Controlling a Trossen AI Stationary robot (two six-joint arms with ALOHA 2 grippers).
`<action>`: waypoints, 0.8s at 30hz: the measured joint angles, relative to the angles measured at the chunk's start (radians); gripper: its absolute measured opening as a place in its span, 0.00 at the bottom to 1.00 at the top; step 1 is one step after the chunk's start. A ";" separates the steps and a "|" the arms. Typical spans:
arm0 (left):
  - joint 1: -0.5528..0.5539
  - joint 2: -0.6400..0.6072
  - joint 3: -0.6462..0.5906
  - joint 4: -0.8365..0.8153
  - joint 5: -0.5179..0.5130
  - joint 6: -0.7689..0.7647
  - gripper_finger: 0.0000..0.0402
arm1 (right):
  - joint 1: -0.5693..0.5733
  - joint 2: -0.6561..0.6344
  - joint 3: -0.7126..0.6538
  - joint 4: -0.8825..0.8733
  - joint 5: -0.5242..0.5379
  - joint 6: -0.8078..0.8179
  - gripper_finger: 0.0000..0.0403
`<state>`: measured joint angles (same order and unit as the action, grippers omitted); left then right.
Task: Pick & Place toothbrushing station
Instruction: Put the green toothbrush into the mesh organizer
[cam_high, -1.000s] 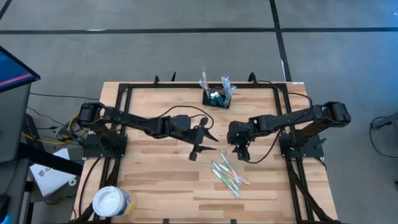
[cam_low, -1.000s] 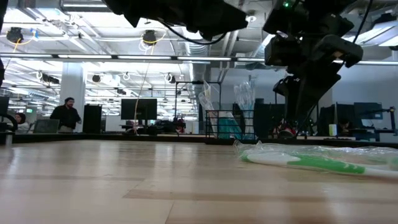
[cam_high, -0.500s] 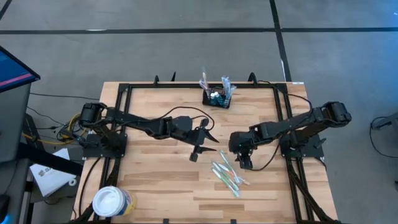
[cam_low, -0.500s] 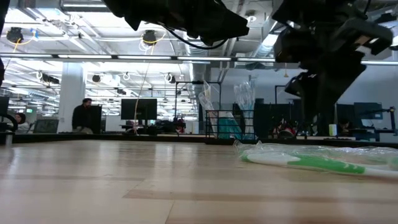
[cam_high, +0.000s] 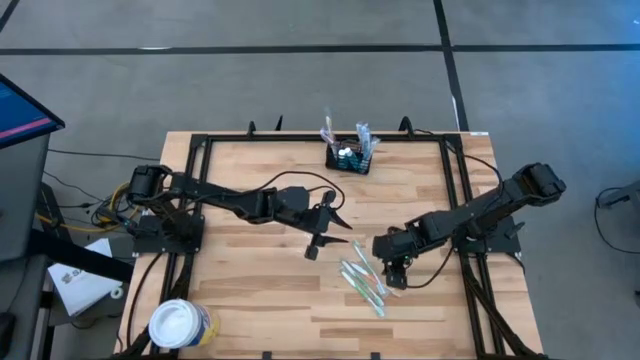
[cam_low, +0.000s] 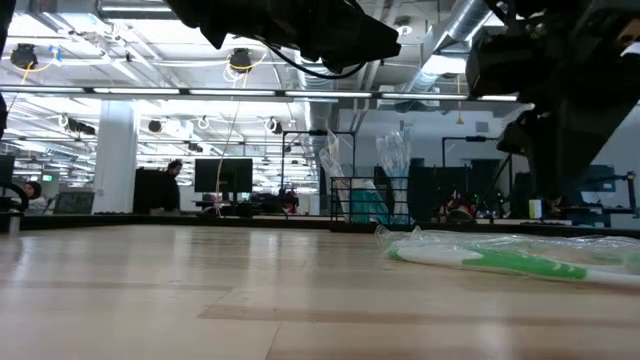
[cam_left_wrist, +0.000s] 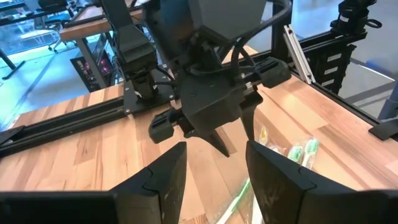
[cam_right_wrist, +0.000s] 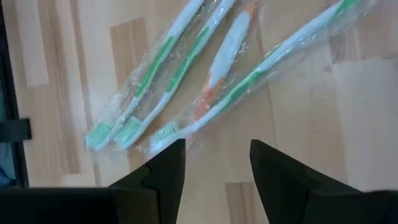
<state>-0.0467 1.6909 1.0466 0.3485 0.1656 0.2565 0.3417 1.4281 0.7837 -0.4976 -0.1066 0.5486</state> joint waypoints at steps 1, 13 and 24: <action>0.000 0.000 0.000 0.000 0.000 0.000 0.40 | 0.004 0.000 -0.011 0.021 0.001 0.020 0.42; 0.000 0.000 0.000 -0.002 0.000 -0.002 0.40 | 0.060 0.030 -0.026 0.091 0.056 0.131 0.41; 0.000 0.000 0.000 -0.009 0.000 -0.003 0.40 | 0.063 0.164 -0.027 0.182 0.018 0.135 0.31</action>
<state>-0.0463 1.6905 1.0466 0.3393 0.1654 0.2534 0.4042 1.5916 0.7570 -0.3154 -0.0883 0.6835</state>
